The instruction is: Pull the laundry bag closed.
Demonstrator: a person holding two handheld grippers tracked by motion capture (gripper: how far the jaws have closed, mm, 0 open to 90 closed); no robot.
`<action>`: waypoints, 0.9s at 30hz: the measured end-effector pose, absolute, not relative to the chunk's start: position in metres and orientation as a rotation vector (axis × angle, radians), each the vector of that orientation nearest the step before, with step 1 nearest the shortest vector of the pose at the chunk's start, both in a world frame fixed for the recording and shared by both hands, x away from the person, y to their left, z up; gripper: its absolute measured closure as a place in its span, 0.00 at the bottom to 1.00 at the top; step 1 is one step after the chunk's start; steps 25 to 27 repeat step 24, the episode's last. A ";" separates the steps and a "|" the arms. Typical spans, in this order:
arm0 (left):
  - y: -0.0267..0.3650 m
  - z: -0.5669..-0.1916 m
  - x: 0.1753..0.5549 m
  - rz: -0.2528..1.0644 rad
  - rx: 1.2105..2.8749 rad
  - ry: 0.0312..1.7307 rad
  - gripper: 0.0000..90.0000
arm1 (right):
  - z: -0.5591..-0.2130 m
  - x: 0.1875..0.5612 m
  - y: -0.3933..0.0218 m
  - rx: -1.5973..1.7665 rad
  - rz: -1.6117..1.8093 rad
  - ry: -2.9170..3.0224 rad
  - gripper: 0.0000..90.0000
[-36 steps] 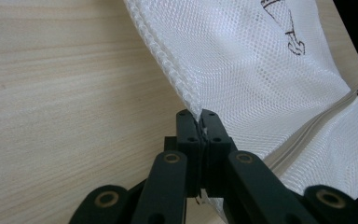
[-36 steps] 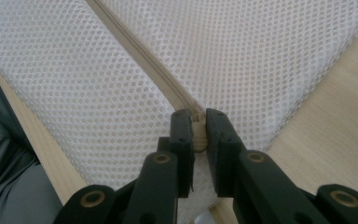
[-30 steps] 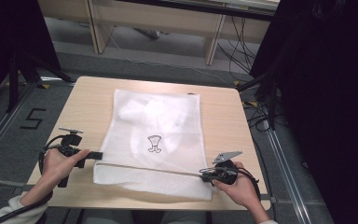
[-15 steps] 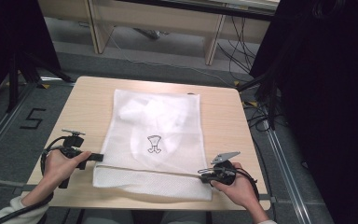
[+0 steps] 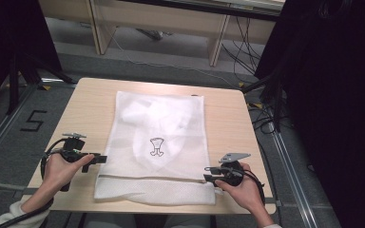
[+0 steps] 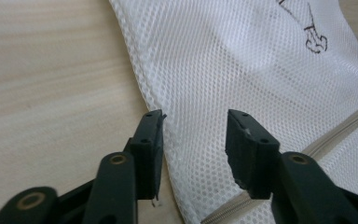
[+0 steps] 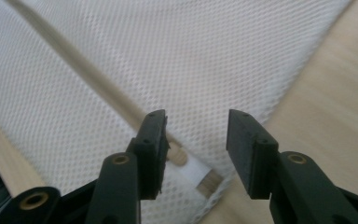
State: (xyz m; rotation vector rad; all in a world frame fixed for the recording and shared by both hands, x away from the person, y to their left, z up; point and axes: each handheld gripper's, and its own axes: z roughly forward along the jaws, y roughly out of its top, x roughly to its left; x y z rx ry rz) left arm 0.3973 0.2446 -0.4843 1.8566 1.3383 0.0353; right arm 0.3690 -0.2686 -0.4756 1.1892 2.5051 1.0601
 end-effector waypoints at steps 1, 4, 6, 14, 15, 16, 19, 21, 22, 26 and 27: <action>0.245 -0.484 0.397 0.035 1.857 1.338 0.54 | -0.473 0.367 -0.269 1.242 1.066 2.473 0.59; 0.247 -0.479 0.394 0.119 1.837 1.314 0.43 | -0.468 0.371 -0.279 1.212 1.060 2.402 0.55; 0.250 -0.476 0.391 0.157 1.829 1.300 0.39 | -0.466 0.372 -0.281 1.220 1.061 2.375 0.54; 0.260 -0.472 0.378 0.266 1.793 1.258 0.21 | -0.460 0.370 -0.297 1.415 1.062 2.158 0.44; 0.260 -0.472 0.378 0.266 1.793 1.258 0.20 | -0.460 0.370 -0.298 1.429 1.062 2.141 0.44; 0.261 -0.473 0.375 0.267 1.790 1.258 0.20 | -0.460 0.370 -0.298 1.429 1.062 2.141 0.44; 0.264 -0.475 0.368 0.257 1.794 1.256 0.19 | -0.461 0.371 -0.302 1.461 1.044 2.122 0.41; 0.265 -0.476 0.365 0.258 1.801 1.256 0.19 | -0.462 0.372 -0.304 1.447 1.043 2.125 0.40; 0.265 -0.476 0.364 0.256 1.806 1.251 0.19 | -0.462 0.373 -0.304 1.451 1.041 2.124 0.40; 0.265 -0.476 0.363 0.266 1.807 1.251 0.19 | -0.462 0.373 -0.304 1.455 1.035 2.120 0.40; 0.265 -0.476 0.363 0.266 1.807 1.251 0.19 | -0.462 0.373 -0.304 1.455 1.035 2.120 0.40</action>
